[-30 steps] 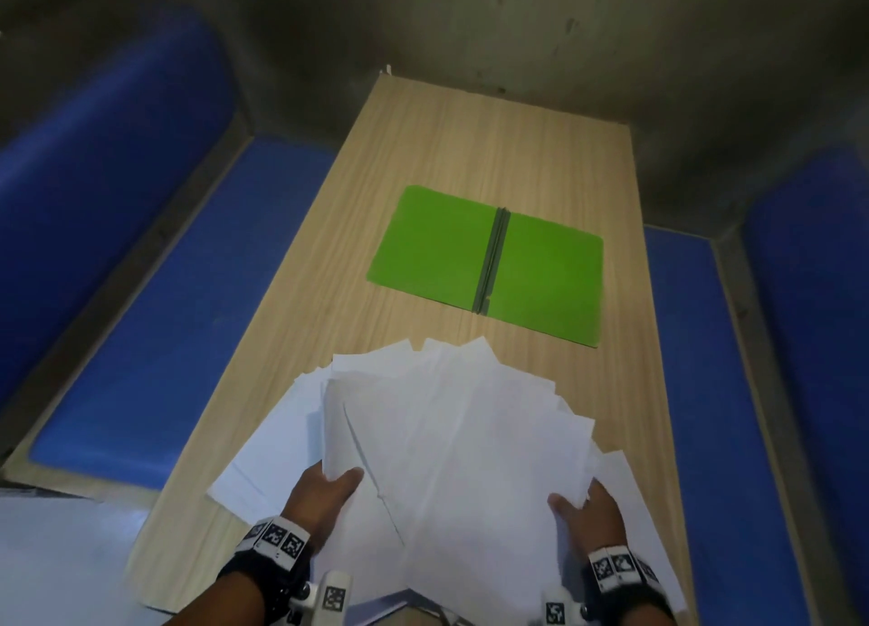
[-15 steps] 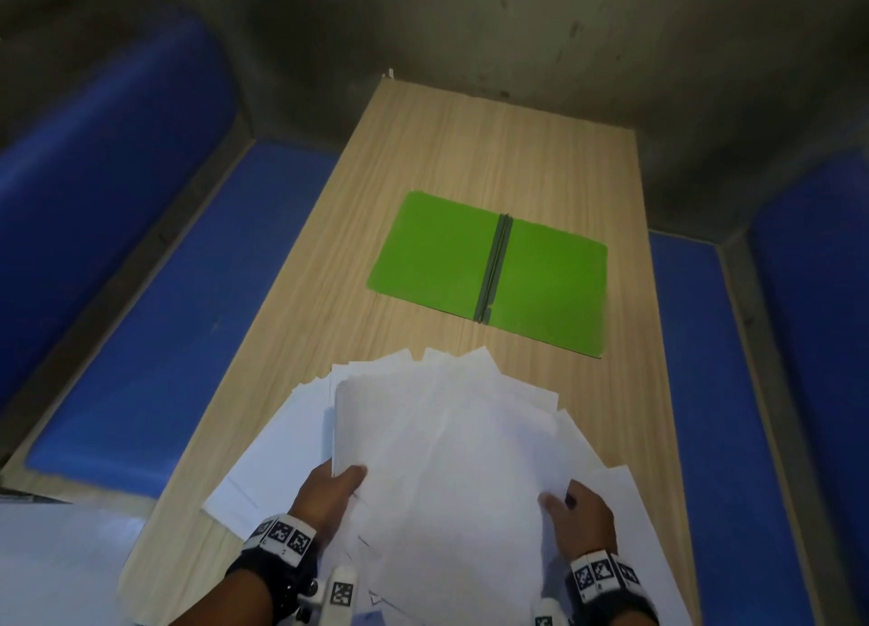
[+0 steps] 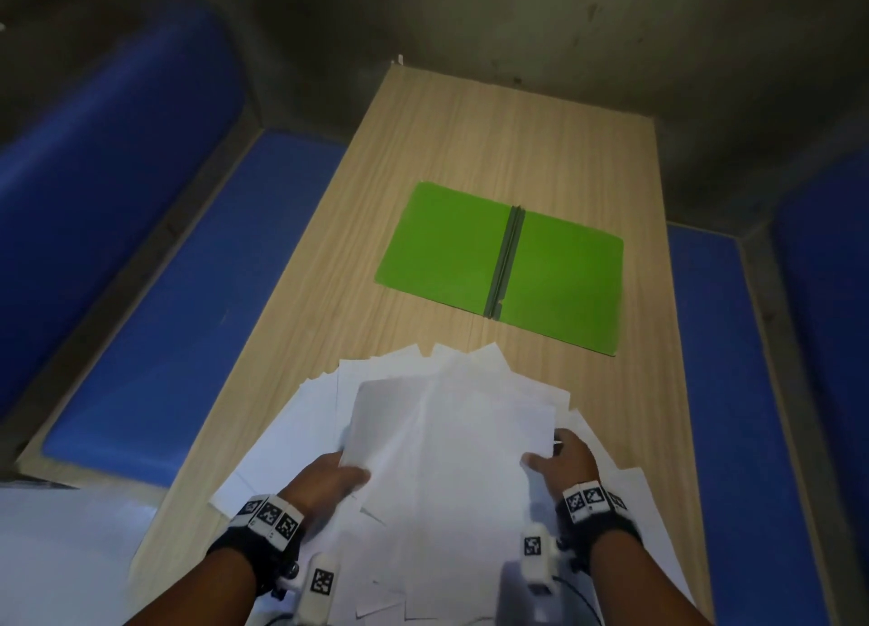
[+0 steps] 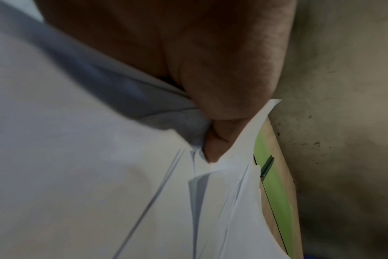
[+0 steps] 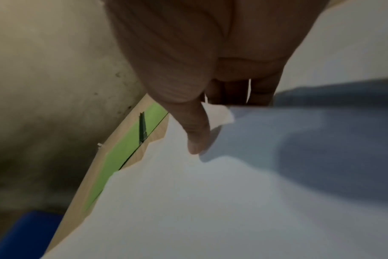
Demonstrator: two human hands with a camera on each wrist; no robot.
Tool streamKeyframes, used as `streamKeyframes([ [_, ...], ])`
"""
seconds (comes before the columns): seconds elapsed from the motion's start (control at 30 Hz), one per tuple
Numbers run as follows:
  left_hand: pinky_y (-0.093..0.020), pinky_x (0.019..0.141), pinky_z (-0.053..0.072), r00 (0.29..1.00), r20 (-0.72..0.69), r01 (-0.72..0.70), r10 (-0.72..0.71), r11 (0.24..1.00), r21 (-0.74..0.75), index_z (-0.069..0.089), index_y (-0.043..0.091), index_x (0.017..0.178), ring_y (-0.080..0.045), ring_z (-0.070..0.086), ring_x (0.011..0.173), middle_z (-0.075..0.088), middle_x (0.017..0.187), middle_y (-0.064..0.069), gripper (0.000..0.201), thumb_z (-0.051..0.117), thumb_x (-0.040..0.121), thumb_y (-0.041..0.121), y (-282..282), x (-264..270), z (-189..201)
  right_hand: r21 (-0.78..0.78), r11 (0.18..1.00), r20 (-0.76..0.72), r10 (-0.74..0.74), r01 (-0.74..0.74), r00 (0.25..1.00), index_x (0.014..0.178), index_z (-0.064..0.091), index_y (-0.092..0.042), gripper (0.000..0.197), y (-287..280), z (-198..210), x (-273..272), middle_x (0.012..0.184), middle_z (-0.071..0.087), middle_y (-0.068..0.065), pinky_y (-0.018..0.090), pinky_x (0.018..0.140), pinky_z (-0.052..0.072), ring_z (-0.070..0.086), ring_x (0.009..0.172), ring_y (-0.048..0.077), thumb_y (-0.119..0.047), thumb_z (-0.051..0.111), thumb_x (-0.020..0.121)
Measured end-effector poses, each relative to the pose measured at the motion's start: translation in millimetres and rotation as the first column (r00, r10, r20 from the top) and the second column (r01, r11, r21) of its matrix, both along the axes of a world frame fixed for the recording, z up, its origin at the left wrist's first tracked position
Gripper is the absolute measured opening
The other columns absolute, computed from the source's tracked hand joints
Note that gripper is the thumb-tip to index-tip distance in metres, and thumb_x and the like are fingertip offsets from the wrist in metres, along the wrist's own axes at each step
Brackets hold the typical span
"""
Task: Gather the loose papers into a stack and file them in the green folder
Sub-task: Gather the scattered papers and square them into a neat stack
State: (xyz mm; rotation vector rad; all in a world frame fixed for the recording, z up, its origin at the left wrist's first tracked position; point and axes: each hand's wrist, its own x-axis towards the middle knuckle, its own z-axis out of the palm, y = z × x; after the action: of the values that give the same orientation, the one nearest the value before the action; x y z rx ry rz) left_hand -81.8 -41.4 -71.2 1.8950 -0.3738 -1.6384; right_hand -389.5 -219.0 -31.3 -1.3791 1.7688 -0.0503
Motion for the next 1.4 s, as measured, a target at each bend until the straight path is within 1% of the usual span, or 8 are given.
streamKeyframes([
  [0.23,-0.055,0.103,0.049,0.994,-0.111,-0.007,0.003,0.999,-0.035,0.068,0.003,0.118,-0.041,0.07,0.105,0.075,0.108,-0.021,0.054,0.074,0.07,0.025,-7.2,-4.9,9.9,0.017,1.0,0.029,-0.015,0.014,0.999,0.134,0.043,0.002,0.064,7.1,-4.3,17.5,0.13,0.052,0.007,0.029,0.1,0.039,0.05,0.123,0.03,-0.013,0.073,0.08],
  [0.37,-0.058,0.102,0.049,0.997,-0.081,-0.019,0.015,0.999,-0.049,0.067,0.009,0.121,-0.039,0.071,0.104,0.077,0.107,-0.016,0.06,0.076,0.069,0.038,-4.0,5.4,4.4,-0.06,0.998,0.068,0.038,-0.034,0.997,0.12,0.057,-0.004,0.037,5.3,4.9,2.7,0.101,0.061,0.009,0.026,0.075,0.041,0.058,0.093,0.026,-0.004,0.065,0.084],
  [0.57,-0.049,0.103,0.05,0.994,-0.106,-0.023,0.015,0.997,-0.073,0.068,0.014,0.121,-0.028,0.072,0.106,0.078,0.11,-0.006,0.06,0.081,0.071,0.046,-12.4,-2.0,11.5,-0.023,0.993,0.02,0.112,-0.112,0.993,0.091,0.059,-0.016,0.017,7.4,6.5,-2.3,0.088,0.063,0.007,0.022,0.055,0.038,0.063,0.091,0.029,-0.022,0.071,0.081],
  [0.87,-0.041,0.098,0.055,0.979,-0.184,-0.116,0.091,0.985,-0.13,0.071,0.013,0.117,-0.02,0.074,0.103,0.079,0.107,-0.005,0.059,0.094,0.065,0.029,-3.9,-55.2,13.1,0.075,0.992,-0.084,0.105,-0.099,0.991,0.135,0.042,-0.003,0.066,39.7,-9.8,22.3,0.139,0.049,0.017,0.034,0.1,0.041,0.049,0.127,0.031,-0.042,0.064,0.086],
  [1.03,-0.041,0.094,0.057,0.974,-0.186,-0.16,0.132,0.976,-0.145,0.069,0.012,0.117,-0.026,0.075,0.102,0.079,0.108,-0.009,0.083,0.099,0.043,0.035,10.4,-57.9,0.8,0.046,0.999,0.058,0.02,-0.022,0.998,0.117,0.059,-0.004,0.088,44.5,3.6,0.6,0.12,0.062,0.005,0.021,0.081,0.039,0.058,0.109,0.022,-0.072,0.066,0.062],
  [1.1,-0.043,0.096,0.056,0.974,-0.169,-0.177,0.149,0.971,-0.16,0.069,0.012,0.117,-0.026,0.074,0.102,0.078,0.109,-0.01,0.087,0.099,0.04,0.039,11.6,-59.0,-2.6,0.038,0.998,0.154,0.052,-0.058,0.987,0.121,0.056,-0.01,0.101,49.1,3.0,-6.5,0.118,0.058,-0.006,0.023,0.09,0.043,0.055,0.109,0.015,-0.077,0.066,0.045],
  [1.23,-0.043,0.095,0.057,0.979,-0.167,-0.143,0.114,0.974,-0.174,0.068,0.015,0.119,-0.024,0.074,0.103,0.079,0.108,-0.006,0.066,0.096,0.06,0.026,5.0,-67.9,2.3,-0.002,0.991,0.191,0.131,-0.133,0.973,0.113,0.06,-0.017,0.036,58.1,0.2,-6.2,0.103,0.065,-0.002,0.02,0.077,0.049,0.062,0.108,0.024,-0.031,0.071,0.081],
  [1.4,-0.049,0.091,0.058,0.99,-0.114,-0.108,0.089,0.978,-0.179,0.069,0.007,0.115,-0.031,0.076,0.095,0.08,0.1,-0.011,0.057,0.09,0.063,0.013,-1.0,-69.1,7.0,-0.103,0.993,0.335,-0.017,0.055,0.942,0.107,0.065,-0.021,0.031,59.8,17.7,4.0,0.097,0.069,-0.007,0.03,0.087,0.051,0.066,0.092,0.012,-0.031,0.074,0.079],
])
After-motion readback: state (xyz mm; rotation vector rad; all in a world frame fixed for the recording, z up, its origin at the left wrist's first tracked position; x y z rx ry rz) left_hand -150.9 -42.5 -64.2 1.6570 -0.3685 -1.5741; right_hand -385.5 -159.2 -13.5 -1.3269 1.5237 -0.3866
